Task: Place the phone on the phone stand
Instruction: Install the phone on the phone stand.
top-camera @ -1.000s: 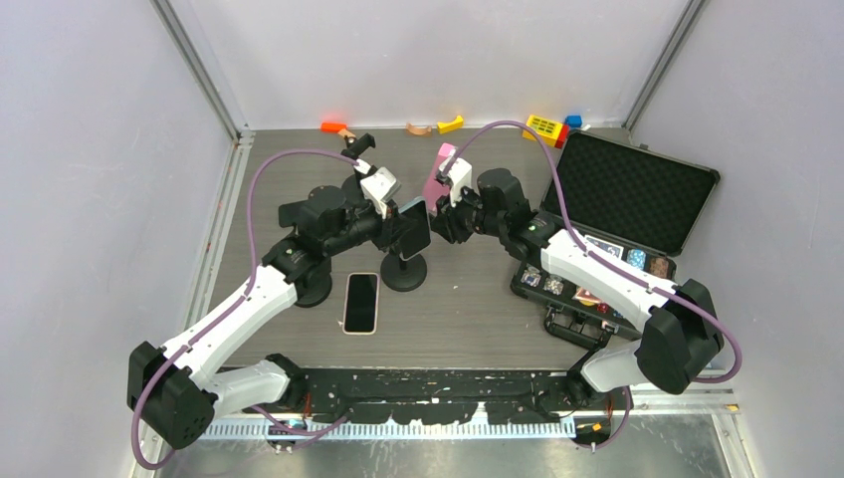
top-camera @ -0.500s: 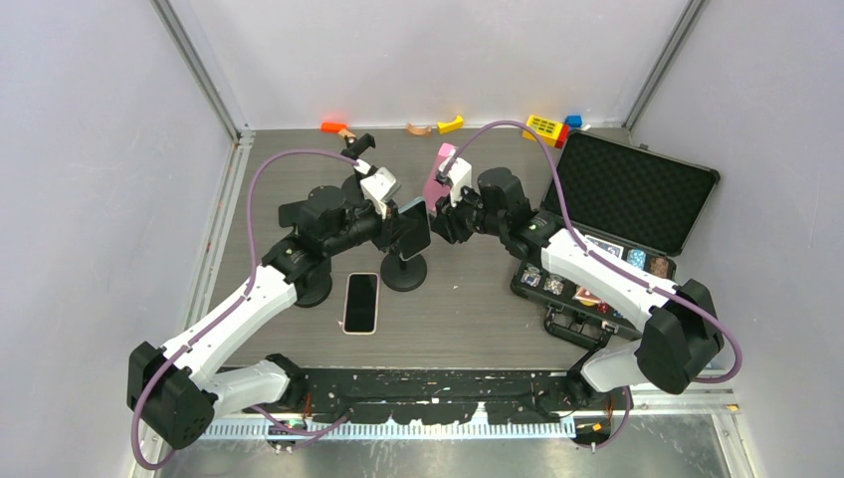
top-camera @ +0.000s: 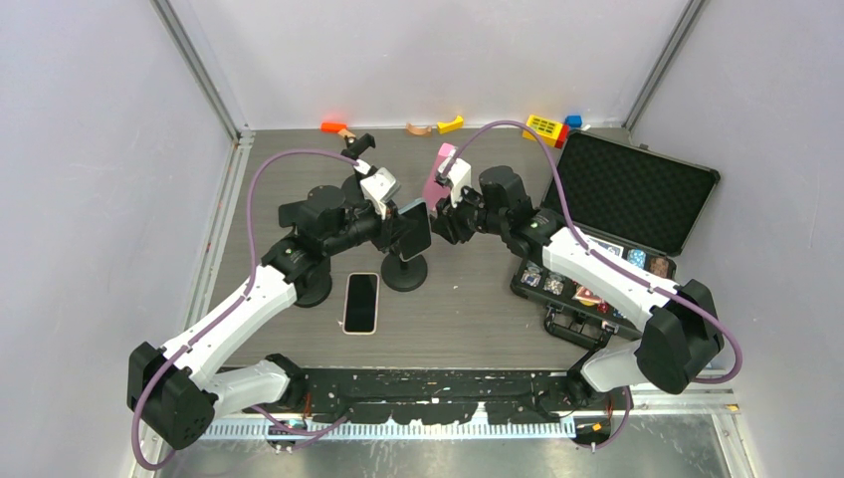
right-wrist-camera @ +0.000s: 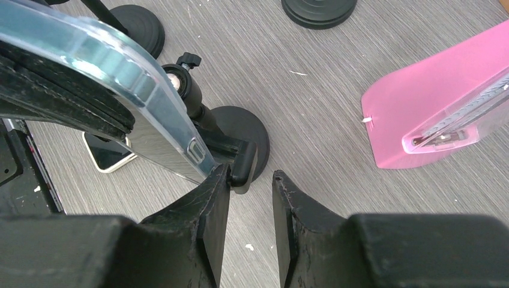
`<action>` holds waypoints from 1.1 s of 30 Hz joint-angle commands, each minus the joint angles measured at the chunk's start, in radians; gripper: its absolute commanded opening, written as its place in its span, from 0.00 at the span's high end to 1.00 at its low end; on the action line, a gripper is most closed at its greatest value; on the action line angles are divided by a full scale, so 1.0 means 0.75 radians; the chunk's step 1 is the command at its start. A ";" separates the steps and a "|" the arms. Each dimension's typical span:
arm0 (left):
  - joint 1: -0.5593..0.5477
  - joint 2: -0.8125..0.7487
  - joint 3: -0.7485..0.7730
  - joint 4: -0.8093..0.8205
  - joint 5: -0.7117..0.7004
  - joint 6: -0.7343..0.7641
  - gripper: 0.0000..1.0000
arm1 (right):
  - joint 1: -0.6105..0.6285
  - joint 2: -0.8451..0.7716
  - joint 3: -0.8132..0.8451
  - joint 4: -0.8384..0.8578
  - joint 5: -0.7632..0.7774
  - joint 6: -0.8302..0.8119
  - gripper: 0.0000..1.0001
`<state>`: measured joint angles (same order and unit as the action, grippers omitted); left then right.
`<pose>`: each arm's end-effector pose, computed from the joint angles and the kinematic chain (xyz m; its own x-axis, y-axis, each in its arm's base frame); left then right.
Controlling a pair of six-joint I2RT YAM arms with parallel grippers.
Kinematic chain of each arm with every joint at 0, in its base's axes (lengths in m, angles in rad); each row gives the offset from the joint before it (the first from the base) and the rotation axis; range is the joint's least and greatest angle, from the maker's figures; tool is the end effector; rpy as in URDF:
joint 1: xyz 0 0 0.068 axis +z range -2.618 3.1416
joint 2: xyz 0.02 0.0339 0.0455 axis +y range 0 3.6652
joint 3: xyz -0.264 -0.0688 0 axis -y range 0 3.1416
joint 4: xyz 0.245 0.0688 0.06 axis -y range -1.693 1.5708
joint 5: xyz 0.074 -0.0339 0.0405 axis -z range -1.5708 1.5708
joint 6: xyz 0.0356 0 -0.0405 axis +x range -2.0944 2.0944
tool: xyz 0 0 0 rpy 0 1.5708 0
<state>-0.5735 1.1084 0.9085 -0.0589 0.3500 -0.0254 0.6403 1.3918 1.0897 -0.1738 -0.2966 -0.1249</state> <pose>0.2102 -0.1503 0.3324 -0.2349 0.1233 -0.9642 0.7824 0.6126 -0.1123 0.2510 0.2000 0.3082 -0.2674 -0.3478 -0.8986 -0.8194 0.5728 0.0221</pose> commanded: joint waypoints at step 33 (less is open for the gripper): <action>0.127 0.079 -0.048 -0.474 -0.395 0.183 1.00 | -0.068 0.008 0.192 -0.416 -0.001 -0.054 0.61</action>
<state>-0.5716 1.1221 0.9268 -0.0792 0.3714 -0.0177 0.6334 1.4204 1.1671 -0.2905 -0.3161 -0.1619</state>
